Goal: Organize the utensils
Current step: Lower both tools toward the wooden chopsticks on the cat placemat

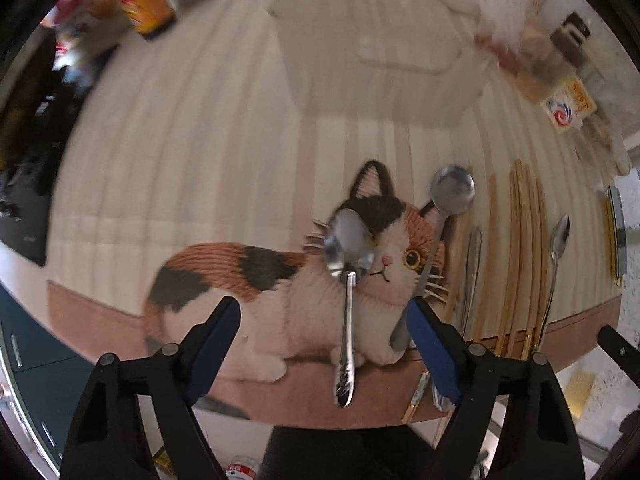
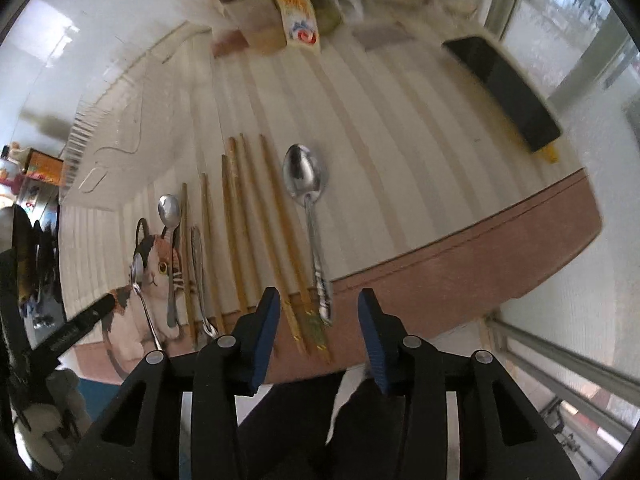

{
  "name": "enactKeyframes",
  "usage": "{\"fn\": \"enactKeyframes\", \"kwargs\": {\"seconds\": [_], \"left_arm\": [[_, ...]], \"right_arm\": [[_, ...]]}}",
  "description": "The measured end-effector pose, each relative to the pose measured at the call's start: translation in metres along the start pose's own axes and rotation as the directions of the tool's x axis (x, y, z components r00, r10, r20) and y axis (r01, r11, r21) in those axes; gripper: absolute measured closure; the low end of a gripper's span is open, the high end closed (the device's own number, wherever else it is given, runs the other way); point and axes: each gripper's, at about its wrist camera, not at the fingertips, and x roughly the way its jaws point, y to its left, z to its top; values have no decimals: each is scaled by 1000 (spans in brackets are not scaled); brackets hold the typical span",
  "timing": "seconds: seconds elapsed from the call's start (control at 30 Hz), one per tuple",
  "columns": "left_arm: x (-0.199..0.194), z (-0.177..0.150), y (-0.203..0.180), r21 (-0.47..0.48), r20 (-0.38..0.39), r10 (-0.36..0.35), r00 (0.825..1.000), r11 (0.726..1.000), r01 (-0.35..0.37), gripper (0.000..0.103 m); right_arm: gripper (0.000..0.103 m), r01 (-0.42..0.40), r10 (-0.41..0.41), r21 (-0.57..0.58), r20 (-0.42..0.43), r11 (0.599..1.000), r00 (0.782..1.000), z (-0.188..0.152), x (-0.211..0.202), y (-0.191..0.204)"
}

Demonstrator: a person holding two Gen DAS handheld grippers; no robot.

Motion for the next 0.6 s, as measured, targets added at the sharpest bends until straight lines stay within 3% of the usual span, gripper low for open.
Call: {"fn": "enactKeyframes", "kwargs": {"seconds": [0.17, 0.3, 0.37, 0.4, 0.43, 0.6], "left_arm": [[15, 3, -26, 81, -36, -42, 998, 996, 45, 26], [22, 2, -44, 112, -67, -55, 996, 992, 62, 29], [26, 3, -52, 137, -70, -51, 996, 989, 60, 46], [30, 2, -59, 150, -82, -55, 995, 986, 67, 66], [33, 2, -65, 157, -98, -64, 993, 984, 79, 80], [36, -3, -98, 171, -104, -86, 991, 980, 103, 81]], "right_arm": [[62, -27, 27, -11, -58, 1000, 998, 8, 30, 20], [80, 4, -8, -42, -87, 999, 996, 16, 57, 36], [82, 25, -30, -56, -89, 998, 996, 20, 67, 40], [87, 26, -31, -62, -89, 998, 996, 23, 70, 41], [92, 31, -37, -78, -86, 996, 996, 25, 74, 44], [96, 86, -99, -197, -55, 977, 994, 27, 81, 61]]}}
